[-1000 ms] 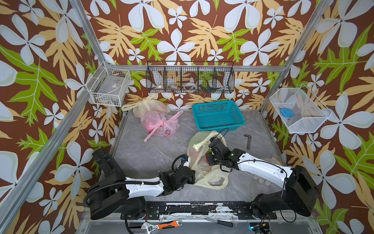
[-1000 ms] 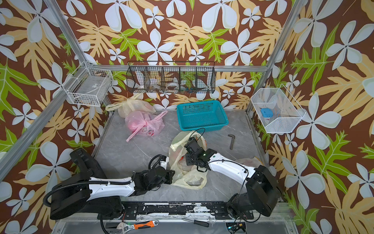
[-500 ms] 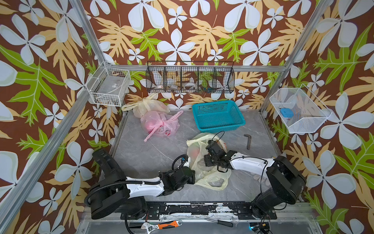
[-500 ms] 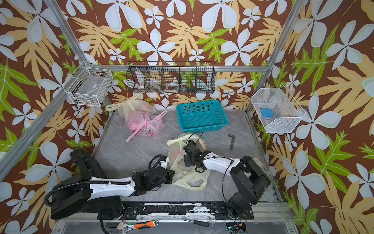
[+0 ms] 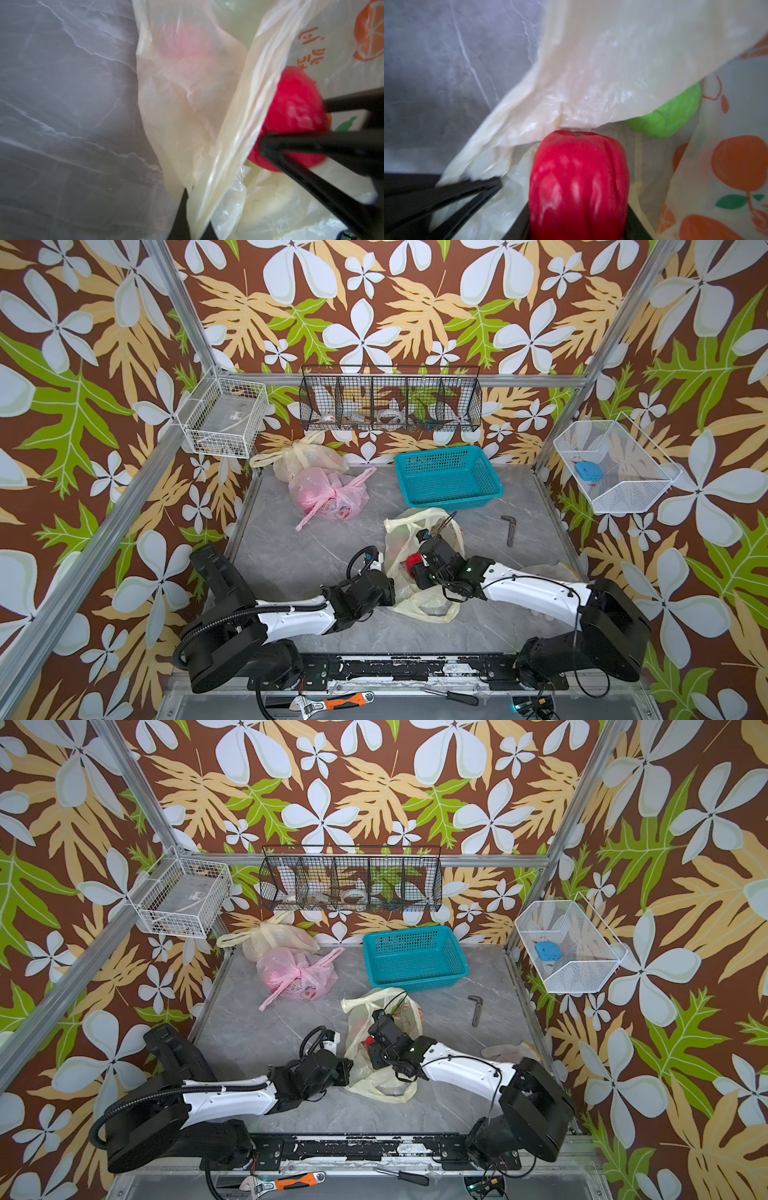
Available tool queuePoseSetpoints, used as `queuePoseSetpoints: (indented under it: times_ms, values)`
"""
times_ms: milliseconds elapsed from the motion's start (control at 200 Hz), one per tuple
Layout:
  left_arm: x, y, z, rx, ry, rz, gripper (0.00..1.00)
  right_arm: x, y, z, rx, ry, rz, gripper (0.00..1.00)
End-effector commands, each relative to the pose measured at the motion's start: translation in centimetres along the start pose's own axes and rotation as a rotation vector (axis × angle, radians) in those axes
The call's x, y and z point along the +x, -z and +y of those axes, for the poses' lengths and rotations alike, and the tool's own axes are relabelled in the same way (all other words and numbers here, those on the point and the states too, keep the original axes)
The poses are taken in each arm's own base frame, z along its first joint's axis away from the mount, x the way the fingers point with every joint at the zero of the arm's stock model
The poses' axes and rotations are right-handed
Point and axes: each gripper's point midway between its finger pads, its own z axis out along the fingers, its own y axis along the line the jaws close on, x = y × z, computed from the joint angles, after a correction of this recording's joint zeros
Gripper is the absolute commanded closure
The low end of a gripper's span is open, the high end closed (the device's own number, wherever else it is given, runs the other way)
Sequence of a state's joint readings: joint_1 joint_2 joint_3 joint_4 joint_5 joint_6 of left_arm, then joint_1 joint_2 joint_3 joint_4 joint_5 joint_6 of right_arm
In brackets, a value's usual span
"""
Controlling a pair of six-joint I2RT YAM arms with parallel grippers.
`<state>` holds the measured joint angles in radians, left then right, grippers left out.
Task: Untie the knot of a plastic bag & take out the apple
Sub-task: Pick up the apple from the plastic bag, then place the apple in the basket.
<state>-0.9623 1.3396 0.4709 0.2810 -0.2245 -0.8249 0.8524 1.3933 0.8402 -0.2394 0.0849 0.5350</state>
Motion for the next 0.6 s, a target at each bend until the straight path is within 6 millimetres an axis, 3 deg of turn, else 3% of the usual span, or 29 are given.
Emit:
queuePoseSetpoints:
  times_ms: [0, 195, 315, 470, 596]
  values:
    - [-1.4, 0.1, 0.0, -0.006, -0.022, -0.020, 1.00, -1.5, 2.4, 0.7, -0.037, 0.001, -0.058, 0.64]
    - [-2.3, 1.2, 2.8, -0.061, 0.017, -0.049, 1.00, -7.6, 8.7, 3.0, -0.118, 0.113, -0.240, 0.66]
    - [-2.2, 2.4, 4.9, -0.110, 0.033, -0.057, 1.00, -11.2, 11.4, 1.9, -0.059, 0.135, -0.321, 0.64]
    - [-1.8, 4.6, 7.1, -0.141, 0.082, -0.100, 1.00, -14.4, 10.5, -3.4, 0.046, 0.035, -0.329, 0.64]
    - [-1.6, 6.0, 7.8, -0.143, 0.108, -0.115, 1.00, -16.6, 8.2, -5.9, 0.068, -0.017, -0.346, 0.65]
